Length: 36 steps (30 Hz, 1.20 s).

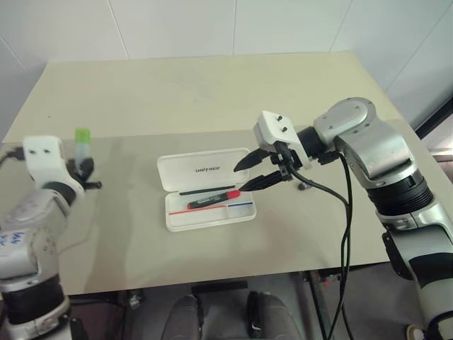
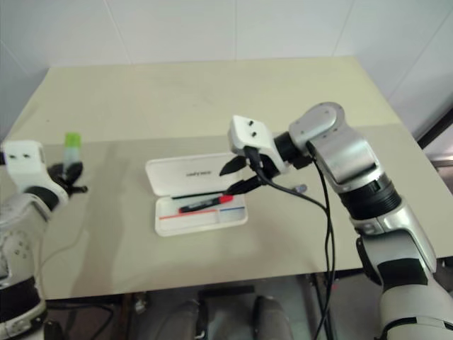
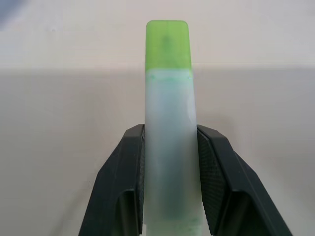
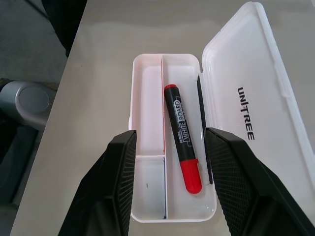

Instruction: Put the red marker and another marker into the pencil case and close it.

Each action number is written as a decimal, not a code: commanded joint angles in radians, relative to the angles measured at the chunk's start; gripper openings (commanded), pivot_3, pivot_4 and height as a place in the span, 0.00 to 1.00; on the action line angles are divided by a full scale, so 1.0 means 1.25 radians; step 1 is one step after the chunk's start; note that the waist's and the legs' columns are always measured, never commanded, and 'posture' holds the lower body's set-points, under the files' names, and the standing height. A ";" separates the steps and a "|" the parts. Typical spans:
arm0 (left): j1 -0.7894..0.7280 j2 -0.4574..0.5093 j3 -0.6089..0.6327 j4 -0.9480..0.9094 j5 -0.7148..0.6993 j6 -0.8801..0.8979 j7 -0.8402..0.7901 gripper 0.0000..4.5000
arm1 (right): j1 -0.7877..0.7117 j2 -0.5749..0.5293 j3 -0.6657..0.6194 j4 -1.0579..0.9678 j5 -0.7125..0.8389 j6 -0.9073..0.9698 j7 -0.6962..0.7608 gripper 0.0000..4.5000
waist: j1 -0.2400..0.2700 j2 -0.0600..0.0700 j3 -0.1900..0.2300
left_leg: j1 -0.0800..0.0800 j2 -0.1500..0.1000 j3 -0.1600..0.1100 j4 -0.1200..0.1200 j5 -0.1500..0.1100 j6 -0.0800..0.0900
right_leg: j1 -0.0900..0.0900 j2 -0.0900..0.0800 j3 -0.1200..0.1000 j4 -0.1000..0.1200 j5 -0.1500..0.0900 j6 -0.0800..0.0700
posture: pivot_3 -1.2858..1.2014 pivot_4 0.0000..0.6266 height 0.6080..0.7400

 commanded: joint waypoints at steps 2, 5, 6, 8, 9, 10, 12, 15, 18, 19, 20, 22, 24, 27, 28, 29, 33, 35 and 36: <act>-0.048 0.102 0.002 -0.009 -0.067 -0.045 -0.173 0.24 | 0.004 -0.024 -0.048 -0.049 0.032 0.029 -0.001 0.52 | 0.000 0.000 0.000 | 0.000 0.000 0.000 0.000 0.000 0.000 | 0.000 0.000 0.000 0.000 0.000 0.000 | 0.52 0.24 1.00; -0.089 0.151 0.012 -0.019 -0.167 -0.032 -0.302 0.24 | 0.014 -0.037 -0.062 -0.074 0.047 0.051 -0.007 0.52 | -0.001 0.000 0.000 | 0.000 0.000 0.001 0.000 -0.001 0.001 | 0.000 0.000 0.000 0.000 0.000 0.000 | 0.52 0.24 1.00; -0.106 0.169 0.019 -0.026 -0.211 -0.019 -0.350 0.24 | 0.020 -0.044 -0.070 -0.088 0.056 0.064 -0.010 0.52 | -0.001 -0.001 0.000 | 0.000 0.000 0.001 0.000 -0.001 0.001 | 0.000 0.000 0.000 0.000 0.000 0.000 | 0.52 0.24 1.00; -0.118 0.195 0.026 -0.034 -0.266 -0.004 -0.408 0.24 | 0.026 -0.052 -0.080 -0.109 0.071 0.088 -0.018 0.52 | -0.001 -0.001 0.001 | -0.001 0.000 0.001 0.000 -0.001 0.000 | 0.000 0.000 0.000 0.000 0.000 0.000 | 0.52 0.24 1.00; -0.116 0.205 0.027 -0.037 -0.284 -0.001 -0.428 0.24 | 0.028 -0.054 -0.084 -0.116 0.077 0.099 -0.022 0.52 | -0.002 -0.001 0.001 | -0.001 0.000 0.001 0.000 -0.001 0.000 | 0.000 0.000 0.000 0.000 0.000 0.000 | 0.52 0.24 1.00; -0.114 0.213 0.028 -0.039 -0.296 0.000 -0.439 0.24 | 0.028 -0.056 -0.086 -0.122 0.082 0.107 -0.025 0.52 | -0.004 -0.001 0.001 | 0.000 0.000 0.002 0.000 -0.001 0.000 | 0.000 0.000 0.001 0.000 0.000 0.000 | 0.52 0.24 1.00; -0.112 0.249 0.020 -0.057 -0.348 0.018 -0.500 0.24 | 0.034 -0.071 -0.104 -0.151 0.102 0.134 -0.034 0.52 | -0.005 -0.001 0.001 | 0.000 0.000 0.002 0.000 -0.001 0.000 | 0.000 0.000 0.001 0.001 0.000 0.000 | 0.52 0.24 1.00; -0.111 0.291 0.011 -0.073 -0.405 0.037 -0.563 0.24 | 0.046 -0.094 -0.122 -0.188 0.126 0.160 -0.044 0.52 | -0.005 -0.001 0.001 | 0.000 0.001 0.002 0.000 -0.001 0.000 | 0.000 0.001 0.001 0.001 0.000 0.001 | 0.52 0.24 1.00; -0.112 0.324 0.001 -0.085 -0.449 0.051 -0.606 0.24 | 0.058 -0.117 -0.135 -0.210 0.143 0.177 -0.049 0.52 | -0.006 -0.001 0.001 | 0.000 0.000 0.003 0.000 -0.001 0.001 | 0.000 0.001 0.002 0.000 0.000 0.001 | 0.52 0.24 1.00; -0.109 0.337 -0.006 -0.090 -0.459 0.053 -0.625 0.24 | 0.062 -0.128 -0.140 -0.216 0.148 0.181 -0.049 0.52 | -0.005 -0.001 0.001 | 0.001 0.001 0.003 0.000 -0.001 0.001 | 0.000 0.001 0.002 -0.001 0.000 0.001 | 0.52 0.24 1.00; -0.106 0.347 -0.011 -0.093 -0.464 0.052 -0.638 0.24 | 0.064 -0.134 -0.142 -0.220 0.152 0.185 -0.051 0.52 | -0.005 -0.002 0.001 | 0.001 0.001 0.003 0.000 -0.001 0.001 | 0.000 0.001 0.002 -0.001 0.000 0.001 | 0.52 0.24 1.00; -0.090 0.369 -0.028 -0.096 -0.462 0.044 -0.676 0.24 | 0.073 -0.152 -0.147 -0.232 0.161 0.191 -0.052 0.52 | -0.005 -0.002 0.001 | 0.001 0.000 0.003 0.000 -0.001 0.001 | 0.000 0.001 0.002 -0.001 0.000 0.001 | 0.52 0.24 1.00; -0.080 0.387 -0.051 -0.097 -0.450 0.026 -0.705 0.24 | 0.089 -0.166 -0.155 -0.253 0.175 0.205 -0.057 0.52 | -0.004 -0.002 0.001 | 0.001 0.001 0.004 0.000 -0.001 0.001 | -0.001 0.001 0.003 -0.001 0.000 0.001 | 0.52 0.24 1.00; -0.064 0.405 -0.087 -0.097 -0.416 -0.011 -0.740 0.24 | 0.106 -0.161 -0.164 -0.288 0.202 0.228 -0.085 0.52 | -0.005 -0.001 0.001 | 0.001 0.001 0.004 0.000 -0.001 0.001 | -0.001 0.001 0.003 -0.002 0.000 0.001 | 0.52 0.24 1.00; -0.057 0.409 -0.097 -0.098 -0.406 -0.023 -0.752 0.24 | 0.110 -0.156 -0.166 -0.298 0.211 0.236 -0.096 0.52 | -0.005 -0.001 0.001 | 0.001 0.001 0.005 0.000 -0.001 0.001 | -0.001 0.001 0.003 -0.002 0.000 0.001 | 0.52 0.24 1.00; -0.051 0.413 -0.109 -0.101 -0.396 -0.034 -0.760 0.24 | 0.114 -0.154 -0.169 -0.307 0.219 0.242 -0.106 0.52 | -0.005 -0.001 0.001 | 0.001 0.001 0.005 0.000 -0.001 0.001 | -0.001 0.001 0.004 -0.002 0.000 0.001 | 0.52 0.24 1.00; 0.006 0.452 -0.185 -0.101 -0.274 -0.143 -0.826 0.24 | 0.128 -0.157 -0.176 -0.335 0.249 0.259 -0.133 0.52 | -0.004 -0.001 0.001 | 0.001 0.001 0.005 0.000 -0.001 0.001 | -0.001 0.001 0.004 -0.002 0.000 0.001 | 0.52 0.24 1.00; 0.012 0.464 -0.226 -0.092 -0.230 -0.192 -0.857 0.24 | 0.136 -0.172 -0.178 -0.348 0.260 0.263 -0.133 0.52 | -0.002 -0.001 0.001 | 0.001 0.001 0.006 0.000 -0.001 0.001 | -0.002 0.002 0.004 -0.002 0.000 0.001 | 0.52 0.24 1.00; 0.009 0.467 -0.247 -0.085 -0.209 -0.214 -0.868 0.24 | 0.137 -0.179 -0.178 -0.354 0.265 0.266 -0.132 0.52 | -0.001 -0.001 0.001 | 0.001 0.001 0.006 0.000 -0.001 0.001 | -0.002 0.002 0.004 -0.002 0.000 0.001 | 0.52 0.24 1.00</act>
